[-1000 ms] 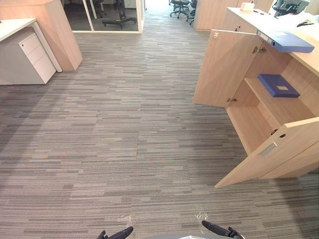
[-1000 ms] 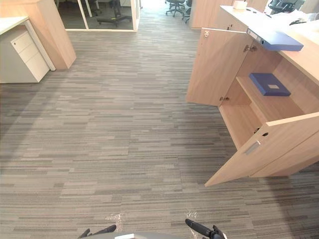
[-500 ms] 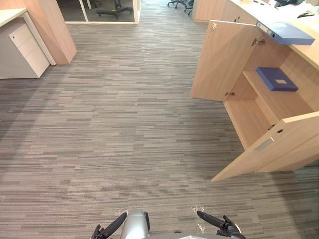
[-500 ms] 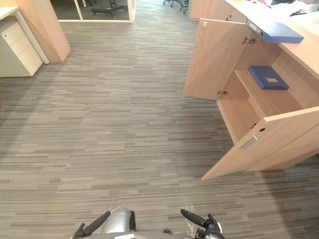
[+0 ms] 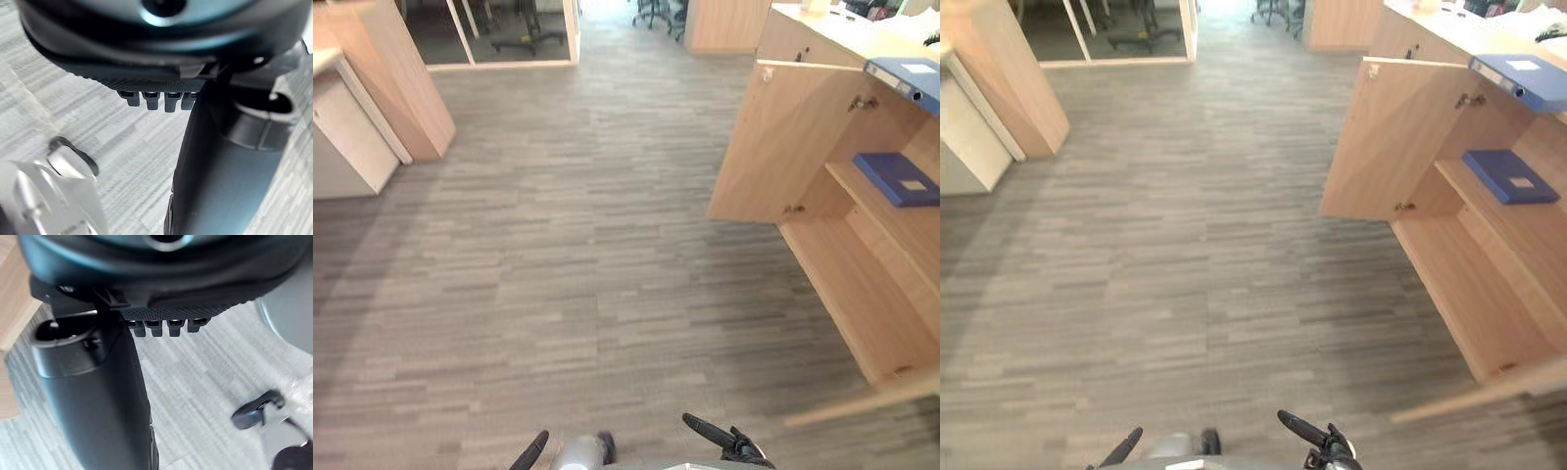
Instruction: Walk over to the cabinet, pick up the folder, carry it to the office cabinet, place the folder inside the office cabinet, then close the office cabinet door
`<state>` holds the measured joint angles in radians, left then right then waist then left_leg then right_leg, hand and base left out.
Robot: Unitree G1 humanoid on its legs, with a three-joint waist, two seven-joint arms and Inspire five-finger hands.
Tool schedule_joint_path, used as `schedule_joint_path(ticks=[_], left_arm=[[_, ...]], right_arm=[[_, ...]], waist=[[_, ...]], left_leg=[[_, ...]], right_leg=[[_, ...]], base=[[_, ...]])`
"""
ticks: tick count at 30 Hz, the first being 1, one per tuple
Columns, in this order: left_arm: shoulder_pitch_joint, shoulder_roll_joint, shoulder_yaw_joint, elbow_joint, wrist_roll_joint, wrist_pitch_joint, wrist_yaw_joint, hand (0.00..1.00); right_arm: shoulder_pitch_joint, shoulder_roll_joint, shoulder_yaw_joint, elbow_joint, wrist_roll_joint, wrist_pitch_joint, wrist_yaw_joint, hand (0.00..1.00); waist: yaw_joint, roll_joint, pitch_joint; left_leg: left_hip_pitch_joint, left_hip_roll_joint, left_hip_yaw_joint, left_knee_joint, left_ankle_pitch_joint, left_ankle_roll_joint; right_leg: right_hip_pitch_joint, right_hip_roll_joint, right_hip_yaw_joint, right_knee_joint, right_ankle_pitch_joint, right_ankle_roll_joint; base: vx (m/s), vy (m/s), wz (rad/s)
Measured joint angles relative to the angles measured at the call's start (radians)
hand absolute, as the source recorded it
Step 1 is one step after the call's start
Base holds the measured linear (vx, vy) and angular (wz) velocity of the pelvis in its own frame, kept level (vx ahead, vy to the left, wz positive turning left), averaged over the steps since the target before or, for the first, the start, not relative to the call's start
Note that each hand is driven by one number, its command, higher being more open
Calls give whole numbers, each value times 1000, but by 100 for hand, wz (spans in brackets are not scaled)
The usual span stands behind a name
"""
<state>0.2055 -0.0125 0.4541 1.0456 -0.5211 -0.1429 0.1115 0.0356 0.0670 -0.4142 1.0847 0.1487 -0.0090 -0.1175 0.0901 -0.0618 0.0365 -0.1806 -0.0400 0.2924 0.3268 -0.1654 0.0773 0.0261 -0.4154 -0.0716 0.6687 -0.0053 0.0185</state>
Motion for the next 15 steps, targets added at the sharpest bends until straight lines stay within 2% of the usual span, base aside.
schedule_joint_path(ticks=[1, 2, 3, 5, 7, 8, 10, 11, 12, 13, 15], left_arm=[[-5, -3, 1, 1, 2, -1, 0, 100], [-7, -3, 2, 1, 2, -2, 1, 100], [-13, -6, 1, 4, 4, -2, 1, 100], [-33, -5, 1, 21, 10, -2, 0, 100], [-64, 3, -18, 40, 15, -2, -1, 100], [-71, 2, -25, 39, 15, -2, -2, 100], [-81, 4, -42, 34, 23, -4, -10, 100], [-79, 6, -36, 33, 25, -5, -7, 100], [-79, 6, -35, 34, 27, -5, -5, 100], [-74, -14, -34, 42, 39, 0, -2, 100], [-81, -26, -33, 42, 62, 2, -6, 100]], right_arm=[[-2, 0, -5, -28, 2, -8, -1, 100], [-3, -1, -2, -37, 2, -11, -1, 100], [-4, 0, 8, -55, 4, -16, -1, 100], [-4, 2, 47, -79, 5, -21, -1, 100], [-21, 2, 63, -94, 11, -37, 1, 100], [-24, 2, 64, -95, 11, -38, 1, 100], [-30, 3, 82, -91, 12, -40, 2, 100], [-34, 3, 87, -87, 12, -36, 3, 100], [-34, 3, 84, -88, 14, -37, 3, 100], [-37, -2, 80, -88, 13, -39, -1, 100], [-46, -5, 81, -88, 12, -42, -1, 100]], waist=[[-13, 2, 0], [-19, 4, 1], [-26, 18, 9], [-42, 26, 13], [-58, 32, 42], [-60, 33, 46], [-56, 27, 51], [-54, 20, 56], [-56, 20, 58], [-58, 53, 54], [-62, 77, 64]], left_leg=[[71, -36, -7, -50, -2, 3], [111, -49, -13, -75, -2, 3], [188, -59, -34, -125, -2, 3], [282, -52, -65, -180, -2, 3], [371, -25, -103, -213, -10, -10], [387, -18, -109, -223, -15, -18], [446, -4, -115, -283, -46, -34], [470, -4, -115, -290, -62, -53], [478, -1, -118, -290, -70, -58], [499, 37, -117, -290, -83, -73], [503, 69, -102, -284, -85, -83]], right_leg=[[-84, -46, -12, 209, 48, -40], [-120, -59, -26, 289, 46, -44], [-164, -64, -76, 389, 20, -57], [-228, -31, -151, 435, -71, -53], [-265, 52, -244, 290, -177, -21], [-271, 71, -269, 225, -186, -16], [-292, 138, -357, -66, -164, -10], [-293, 162, -388, -189, -96, -30], [-294, 168, -387, -196, -59, -61], [-283, 203, -420, -191, -80, -75], [-284, 236, -438, -172, -138, -91]], base=[[572, 413, 30], [473, 264, 28], [446, 184, 26], [398, 106, 32], [338, -39, 46], [296, -89, 42], [341, -169, 31], [266, -164, 12], [264, -175, -4], [329, -179, -13], [474, -269, -29]])
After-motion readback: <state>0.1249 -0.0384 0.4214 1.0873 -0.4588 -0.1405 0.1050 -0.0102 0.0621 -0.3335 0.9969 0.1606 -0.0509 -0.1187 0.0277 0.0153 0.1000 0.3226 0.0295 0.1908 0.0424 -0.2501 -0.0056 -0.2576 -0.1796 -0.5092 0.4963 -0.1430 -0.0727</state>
